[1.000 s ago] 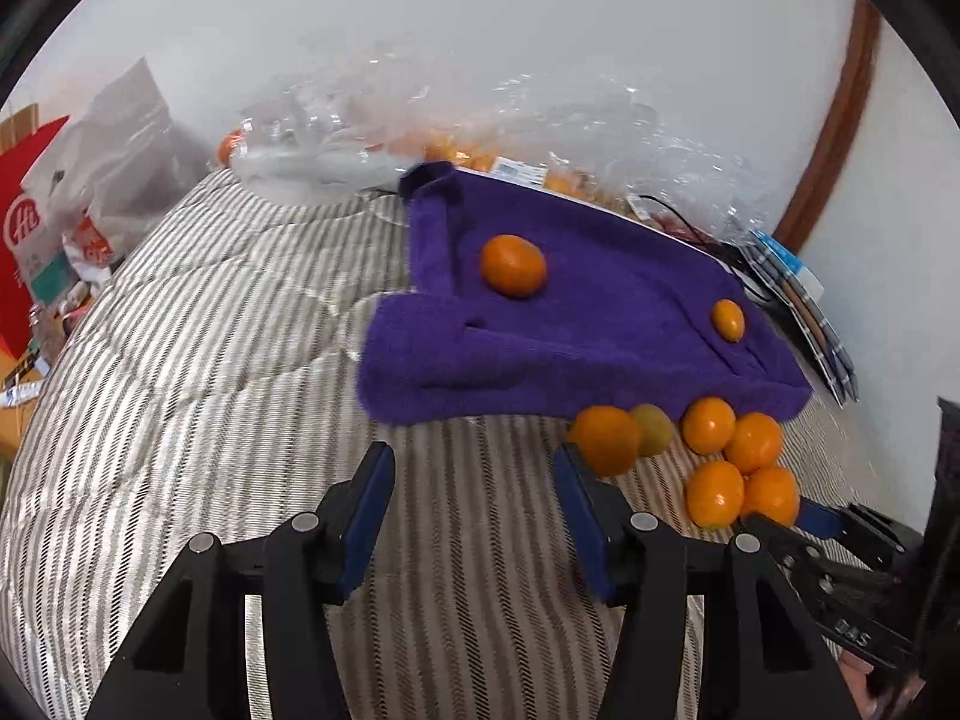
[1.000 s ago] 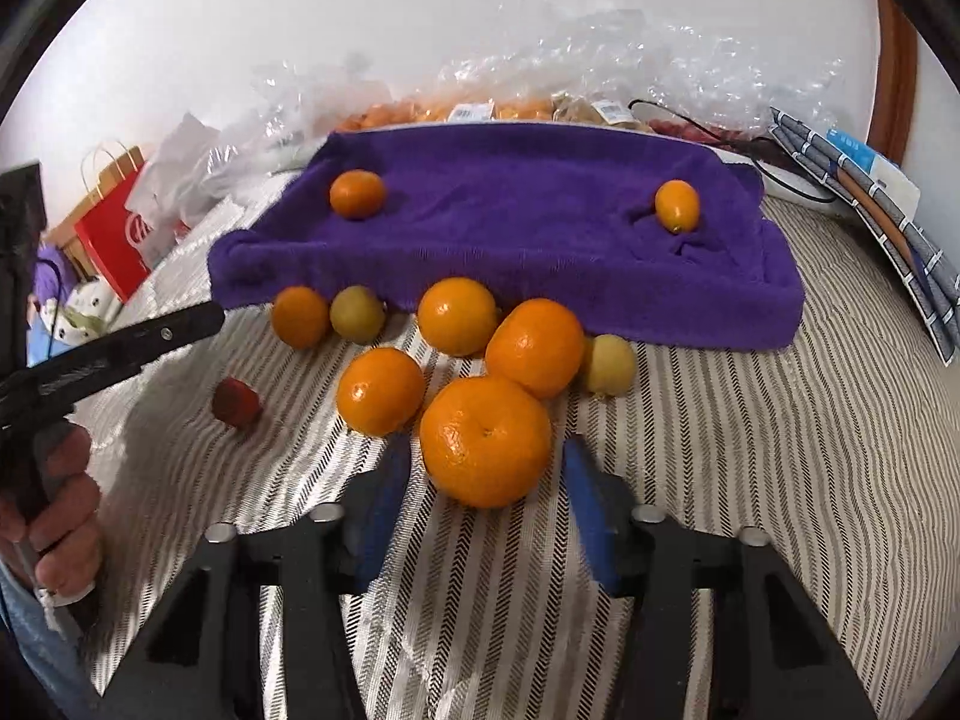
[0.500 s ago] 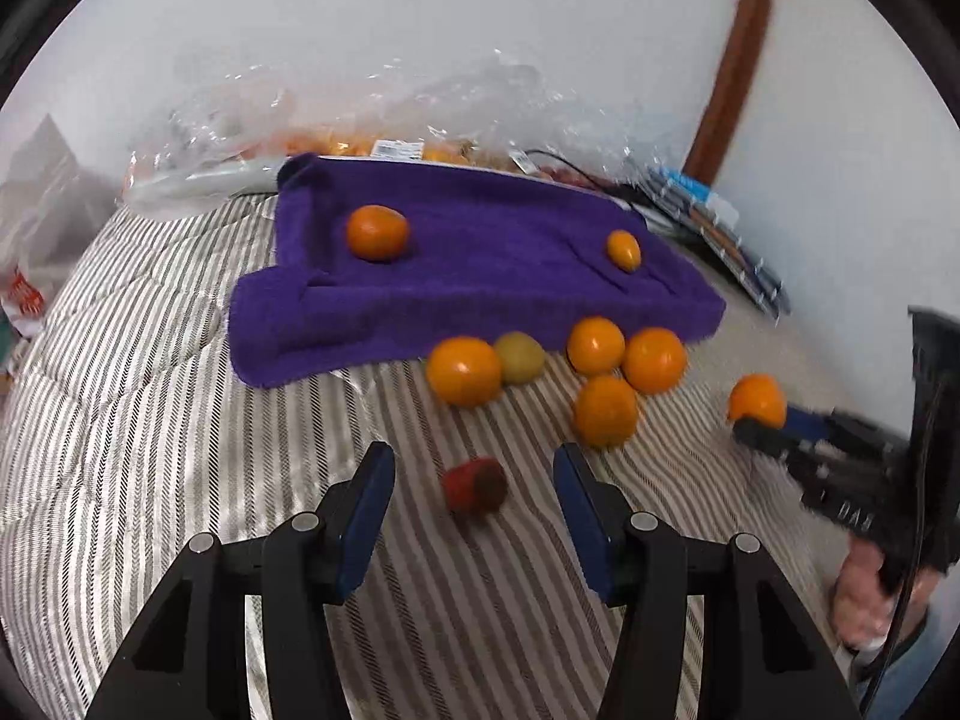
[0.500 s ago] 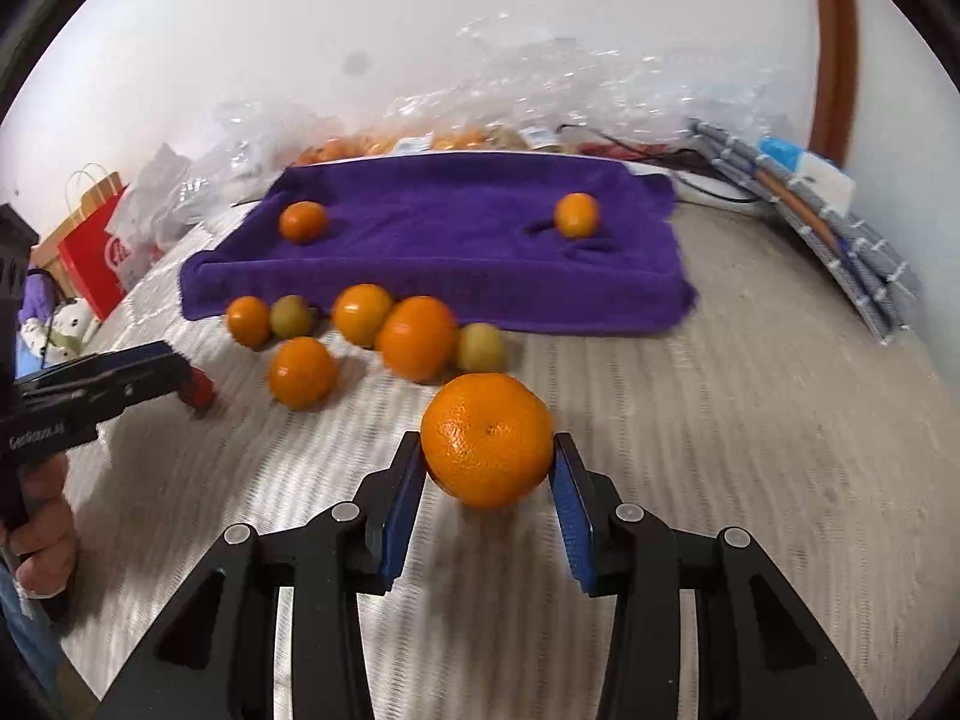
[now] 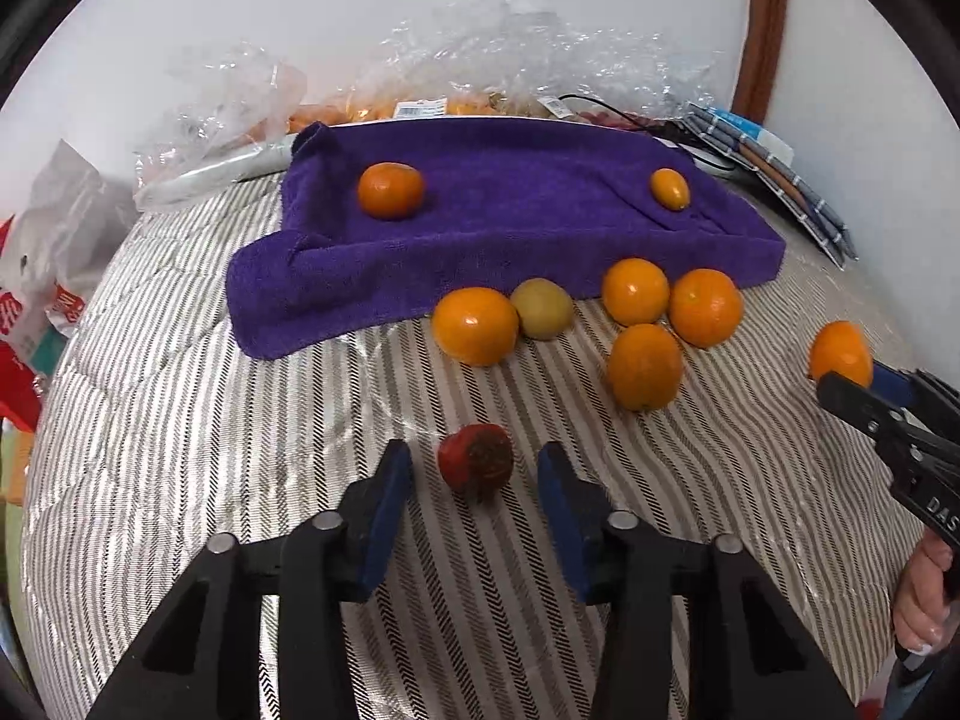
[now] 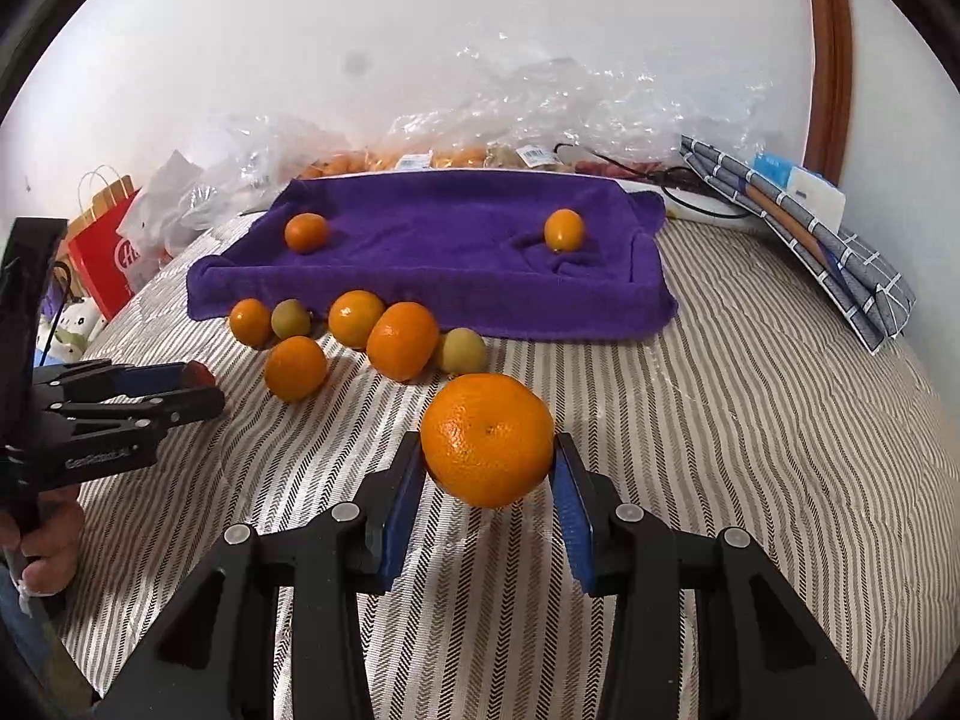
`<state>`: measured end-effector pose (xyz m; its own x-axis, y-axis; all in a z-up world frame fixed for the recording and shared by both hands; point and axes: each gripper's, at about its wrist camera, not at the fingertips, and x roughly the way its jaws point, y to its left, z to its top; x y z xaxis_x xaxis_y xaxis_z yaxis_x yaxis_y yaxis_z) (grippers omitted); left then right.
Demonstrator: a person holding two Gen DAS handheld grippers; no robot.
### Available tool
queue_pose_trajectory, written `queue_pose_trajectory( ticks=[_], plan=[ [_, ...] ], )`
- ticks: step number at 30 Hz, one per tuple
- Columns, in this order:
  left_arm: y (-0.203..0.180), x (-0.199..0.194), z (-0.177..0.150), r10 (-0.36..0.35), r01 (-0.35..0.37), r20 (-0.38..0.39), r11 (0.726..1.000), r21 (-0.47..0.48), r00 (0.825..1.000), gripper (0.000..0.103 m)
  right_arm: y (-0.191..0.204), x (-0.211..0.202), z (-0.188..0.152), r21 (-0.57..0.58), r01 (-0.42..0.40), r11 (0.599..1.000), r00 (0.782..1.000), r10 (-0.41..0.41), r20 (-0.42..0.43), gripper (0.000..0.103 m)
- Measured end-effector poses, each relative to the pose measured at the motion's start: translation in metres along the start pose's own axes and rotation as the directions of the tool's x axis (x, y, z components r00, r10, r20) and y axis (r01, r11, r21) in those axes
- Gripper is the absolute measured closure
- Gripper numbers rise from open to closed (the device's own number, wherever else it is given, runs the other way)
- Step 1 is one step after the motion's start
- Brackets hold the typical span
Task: Organize fruits
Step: 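Grasp the small red fruit with the left gripper while the right gripper holds its orange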
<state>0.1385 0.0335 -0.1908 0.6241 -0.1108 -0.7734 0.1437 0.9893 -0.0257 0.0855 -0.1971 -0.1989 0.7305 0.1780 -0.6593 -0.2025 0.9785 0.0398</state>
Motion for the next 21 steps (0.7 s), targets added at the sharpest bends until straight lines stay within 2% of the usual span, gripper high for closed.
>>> queue_pose_trajectory(
  ticks=[2, 4, 9, 21],
  plan=[
    [0.002, 0.0, 0.001, 0.019, -0.019, 0.002, 1.0, -0.011, 1.0, 0.075, 0.0, -0.001, 0.0, 0.005, 0.003, 1.0, 1.0, -0.003, 0.004, 0.061],
    [0.005, -0.001, 0.001, 0.015, -0.015, 0.005, 1.0, -0.028, 1.0, 0.079, -0.002, -0.001, -0.001, 0.014, 0.0, 1.0, 1.0, 0.0, 0.006, 0.061],
    [0.016, -0.005, -0.002, -0.066, 0.068, 0.024, 0.995, -0.08, 0.998, 0.079, -0.008, -0.002, 0.0, 0.046, -0.022, 0.999, 1.0, 0.021, 0.008, 0.061],
    [0.034, -0.017, -0.009, -0.164, 0.181, 0.106, 0.969, -0.168, 0.981, 0.079, -0.015, -0.004, -0.001, 0.092, -0.047, 0.995, 0.999, 0.045, 0.021, 0.061]
  ],
)
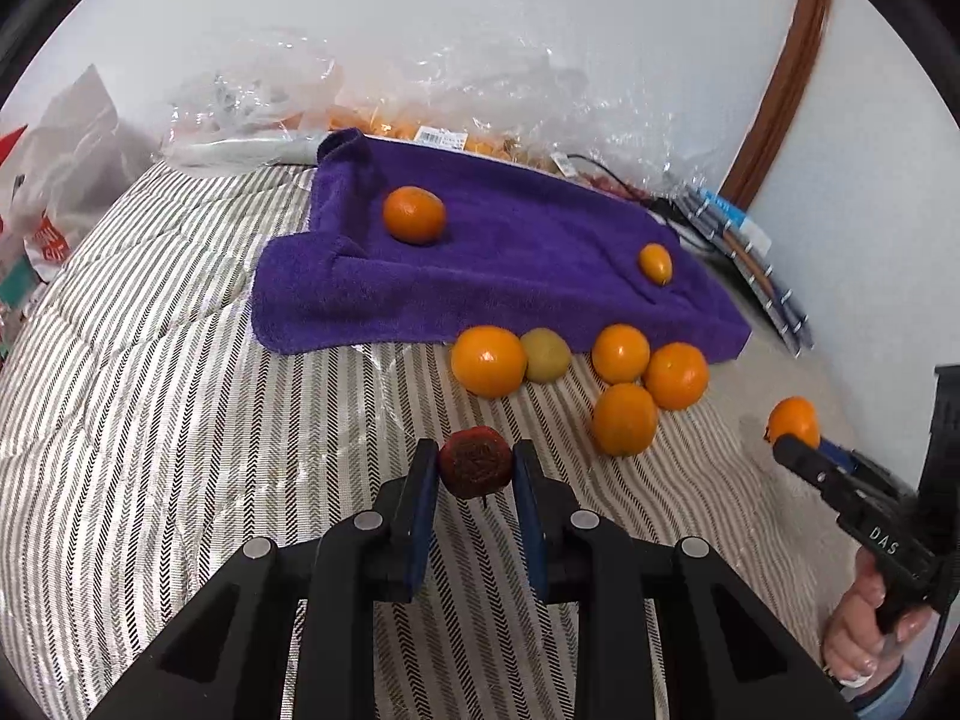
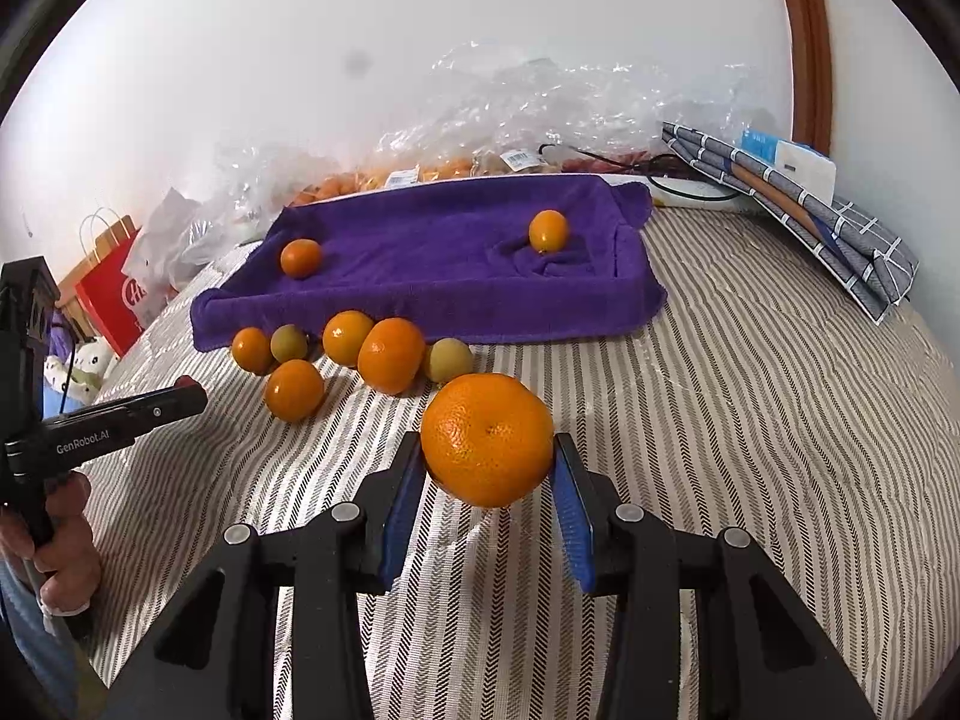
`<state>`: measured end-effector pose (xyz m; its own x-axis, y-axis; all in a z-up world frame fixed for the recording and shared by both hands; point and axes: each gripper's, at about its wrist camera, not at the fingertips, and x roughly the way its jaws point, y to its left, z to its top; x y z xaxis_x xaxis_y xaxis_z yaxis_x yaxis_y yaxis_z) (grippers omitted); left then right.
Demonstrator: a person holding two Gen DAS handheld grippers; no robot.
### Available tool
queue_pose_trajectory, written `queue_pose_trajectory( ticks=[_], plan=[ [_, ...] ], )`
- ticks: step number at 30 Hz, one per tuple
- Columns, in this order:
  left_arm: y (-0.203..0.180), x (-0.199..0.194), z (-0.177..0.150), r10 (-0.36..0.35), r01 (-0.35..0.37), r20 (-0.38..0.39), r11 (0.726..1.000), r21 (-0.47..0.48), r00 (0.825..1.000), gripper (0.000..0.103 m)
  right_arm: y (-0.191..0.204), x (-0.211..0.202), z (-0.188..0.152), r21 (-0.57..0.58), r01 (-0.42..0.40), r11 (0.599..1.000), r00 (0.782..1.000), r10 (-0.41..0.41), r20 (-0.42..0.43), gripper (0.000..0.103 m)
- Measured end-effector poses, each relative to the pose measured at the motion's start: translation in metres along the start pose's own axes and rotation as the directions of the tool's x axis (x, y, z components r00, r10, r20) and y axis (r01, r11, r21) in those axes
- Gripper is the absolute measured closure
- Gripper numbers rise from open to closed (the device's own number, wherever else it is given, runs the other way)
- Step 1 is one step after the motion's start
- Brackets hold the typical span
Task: Organize fruits
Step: 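Grasp the small red fruit with the left gripper while the right gripper holds its orange, then carry both fruits onto the purple towel and open both grippers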
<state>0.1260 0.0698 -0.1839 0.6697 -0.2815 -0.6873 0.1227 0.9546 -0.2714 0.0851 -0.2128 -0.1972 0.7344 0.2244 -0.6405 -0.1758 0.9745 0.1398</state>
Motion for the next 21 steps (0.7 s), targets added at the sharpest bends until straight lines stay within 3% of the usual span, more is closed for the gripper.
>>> queue_pose_trajectory(
  ticks=[10, 14, 21],
  plan=[
    [-0.002, -0.017, 0.005, -0.024, 0.025, 0.043, 1.0, -0.01, 0.999, 0.079, -0.013, -0.001, 0.005, 0.076, -0.036, 0.996, 0.999, 0.036, 0.001, 0.061],
    [-0.006, -0.044, 0.022, -0.05, 0.051, 0.104, 0.999, -0.009, 0.993, 0.079, -0.011, -0.007, 0.023, 0.049, -0.003, 0.999, 1.0, 0.002, 0.017, 0.061],
    [-0.017, -0.057, 0.076, 0.04, -0.047, 0.176, 0.998, 0.034, 0.984, 0.079, -0.005, -0.013, 0.079, -0.002, 0.008, 1.0, 0.995, -0.007, 0.104, 0.061]
  ],
)
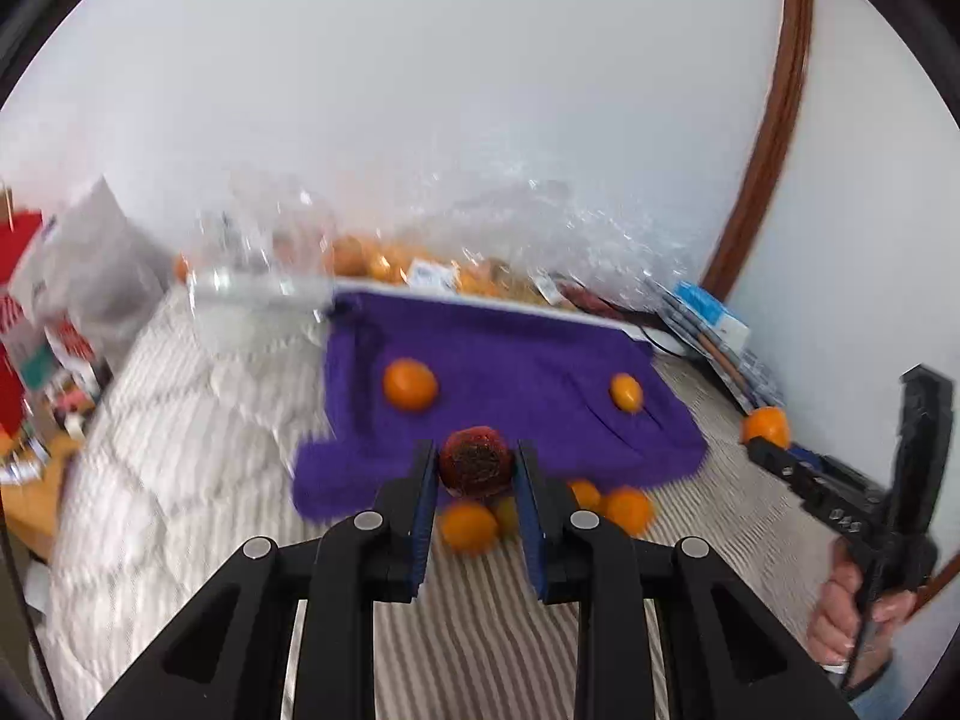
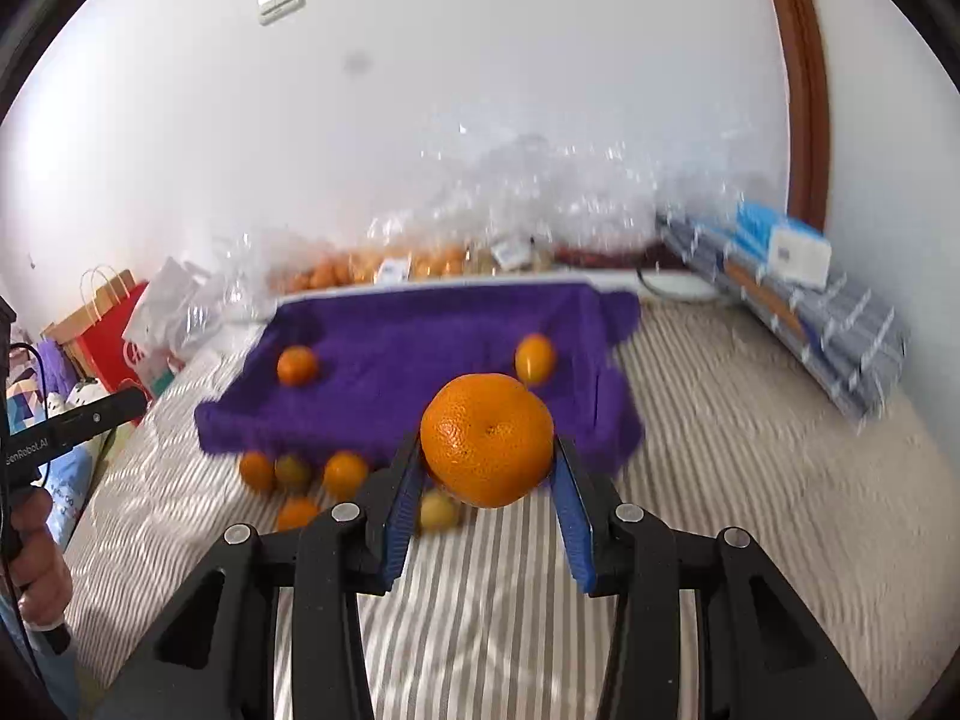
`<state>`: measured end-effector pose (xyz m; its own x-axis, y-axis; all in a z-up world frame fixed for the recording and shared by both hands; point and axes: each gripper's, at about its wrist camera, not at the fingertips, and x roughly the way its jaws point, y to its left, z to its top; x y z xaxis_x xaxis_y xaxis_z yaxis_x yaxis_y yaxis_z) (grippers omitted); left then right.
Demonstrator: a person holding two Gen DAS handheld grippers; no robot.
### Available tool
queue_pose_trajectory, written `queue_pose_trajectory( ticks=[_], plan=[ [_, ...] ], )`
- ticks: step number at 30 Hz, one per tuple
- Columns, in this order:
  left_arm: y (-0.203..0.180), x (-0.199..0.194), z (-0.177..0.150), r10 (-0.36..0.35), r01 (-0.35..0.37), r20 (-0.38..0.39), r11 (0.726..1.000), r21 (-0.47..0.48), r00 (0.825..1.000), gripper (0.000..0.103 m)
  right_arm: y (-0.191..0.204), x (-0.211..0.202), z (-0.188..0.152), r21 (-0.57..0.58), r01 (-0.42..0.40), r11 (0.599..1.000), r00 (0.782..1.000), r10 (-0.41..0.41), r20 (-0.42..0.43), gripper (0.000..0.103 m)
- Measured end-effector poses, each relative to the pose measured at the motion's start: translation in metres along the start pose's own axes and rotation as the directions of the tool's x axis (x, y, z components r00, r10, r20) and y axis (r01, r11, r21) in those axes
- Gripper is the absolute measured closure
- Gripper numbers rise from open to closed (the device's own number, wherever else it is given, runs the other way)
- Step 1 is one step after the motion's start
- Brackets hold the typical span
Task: Organize fruits
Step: 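Carry both fruits onto the purple towel and open both grippers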
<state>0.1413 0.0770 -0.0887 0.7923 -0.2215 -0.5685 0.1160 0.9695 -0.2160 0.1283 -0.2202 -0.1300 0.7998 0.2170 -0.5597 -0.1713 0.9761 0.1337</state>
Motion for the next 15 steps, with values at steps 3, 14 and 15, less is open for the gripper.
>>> queue_pose_trajectory(
  ticks=[3, 14, 15],
  plan=[
    [0.0, 0.02, 0.021, 0.034, -0.034, 0.012, 0.999, 0.004, 0.999, 0.079, 0.001, 0.013, 0.022, -0.021, 0.008, 1.0, 1.0, -0.008, 0.002, 0.061],
    [0.031, 0.098, 0.036, 0.062, -0.061, 0.01, 0.995, -0.082, 0.998, 0.079, -0.014, 0.094, 0.063, 0.024, 0.002, 1.0, 1.0, -0.002, -0.027, 0.061],
    [0.035, 0.104, 0.032, 0.049, -0.049, 0.0, 0.995, -0.082, 0.999, 0.079, -0.018, 0.104, 0.058, 0.035, -0.004, 0.999, 0.999, 0.006, -0.046, 0.061]
  ],
)
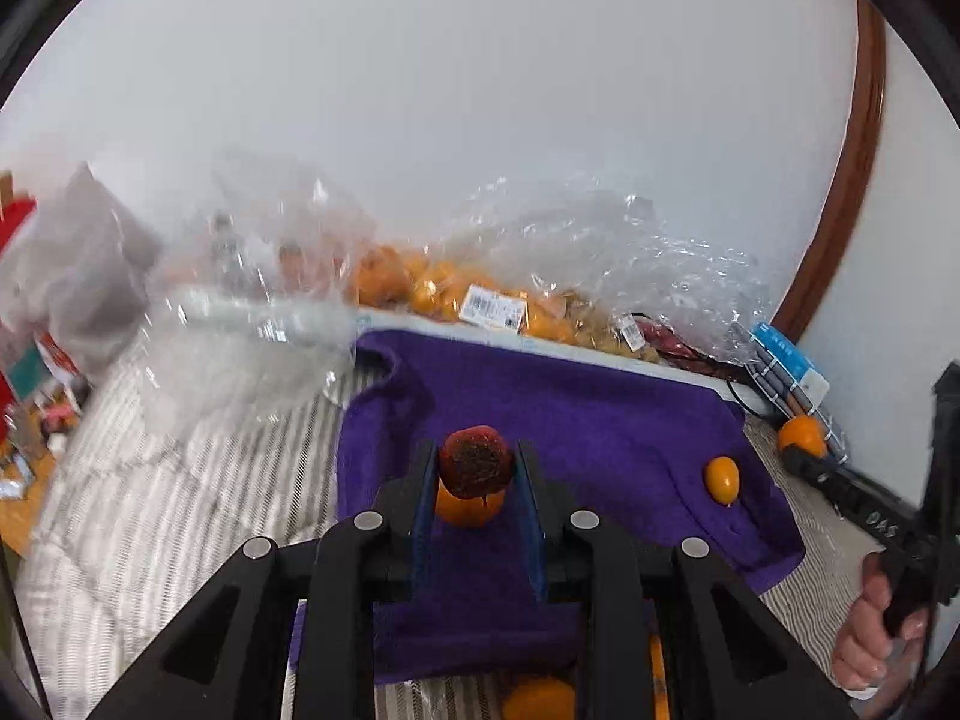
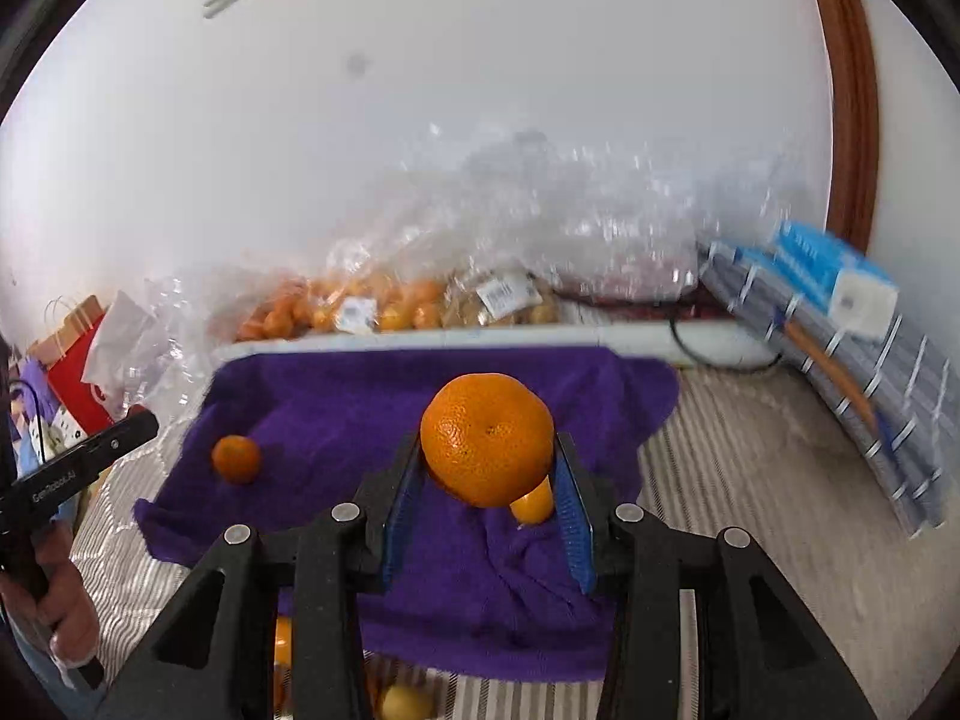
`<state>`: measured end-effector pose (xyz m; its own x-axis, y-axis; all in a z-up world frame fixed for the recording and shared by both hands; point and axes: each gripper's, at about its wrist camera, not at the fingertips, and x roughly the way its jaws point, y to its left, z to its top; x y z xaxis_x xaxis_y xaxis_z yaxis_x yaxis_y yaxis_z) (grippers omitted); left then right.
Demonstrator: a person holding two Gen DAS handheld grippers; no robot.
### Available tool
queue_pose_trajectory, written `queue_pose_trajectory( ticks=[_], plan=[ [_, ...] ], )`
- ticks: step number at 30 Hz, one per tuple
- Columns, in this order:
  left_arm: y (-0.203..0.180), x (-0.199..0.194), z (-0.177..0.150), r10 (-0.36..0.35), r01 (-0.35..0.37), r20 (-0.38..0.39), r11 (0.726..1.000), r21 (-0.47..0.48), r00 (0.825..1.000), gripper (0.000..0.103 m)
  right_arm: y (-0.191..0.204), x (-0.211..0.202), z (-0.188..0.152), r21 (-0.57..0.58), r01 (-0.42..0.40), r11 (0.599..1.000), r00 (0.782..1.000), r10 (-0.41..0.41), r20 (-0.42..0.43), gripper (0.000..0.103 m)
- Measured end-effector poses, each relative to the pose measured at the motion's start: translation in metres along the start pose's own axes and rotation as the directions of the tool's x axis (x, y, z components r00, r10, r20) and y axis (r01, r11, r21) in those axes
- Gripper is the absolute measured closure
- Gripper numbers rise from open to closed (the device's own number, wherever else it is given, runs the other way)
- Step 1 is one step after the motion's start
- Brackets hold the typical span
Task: Organize fruits
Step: 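Carry both fruits onto the purple towel and open both grippers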
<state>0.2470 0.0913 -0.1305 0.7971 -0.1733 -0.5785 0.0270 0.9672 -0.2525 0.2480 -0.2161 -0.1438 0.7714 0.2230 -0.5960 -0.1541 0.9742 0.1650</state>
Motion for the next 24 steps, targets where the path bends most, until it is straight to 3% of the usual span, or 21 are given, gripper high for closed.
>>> queue_pose_trajectory(
  ticks=[3, 6, 9, 12, 24],
  plan=[
    [0.007, 0.01, -0.004, 0.018, -0.018, -0.027, 1.0, 0.012, 0.999, 0.079, -0.006, 0.022, -0.01, -0.005, 0.001, 1.0, 0.997, -0.001, -0.079, 0.061],
    [0.009, 0.015, -0.005, -0.014, 0.013, -0.041, 1.0, -0.009, 0.999, 0.079, -0.011, 0.028, -0.012, 0.01, -0.006, 1.0, 0.995, 0.007, -0.101, 0.061],
    [0.007, 0.02, -0.01, -0.002, 0.003, -0.055, 1.0, 0.012, 0.998, 0.079, -0.013, 0.033, -0.017, 0.023, -0.025, 0.999, 0.992, 0.028, -0.122, 0.061],
    [0.004, 0.028, -0.015, 0.007, -0.005, -0.08, 1.0, 0.025, 0.997, 0.079, -0.011, 0.04, -0.023, -0.01, 0.015, 1.0, 0.989, -0.017, -0.15, 0.061],
    [-0.008, 0.041, -0.025, 0.044, -0.034, -0.126, 0.996, 0.082, 0.991, 0.079, -0.004, 0.041, -0.029, -0.058, 0.054, 0.997, 0.986, -0.063, -0.154, 0.061]
  ],
)
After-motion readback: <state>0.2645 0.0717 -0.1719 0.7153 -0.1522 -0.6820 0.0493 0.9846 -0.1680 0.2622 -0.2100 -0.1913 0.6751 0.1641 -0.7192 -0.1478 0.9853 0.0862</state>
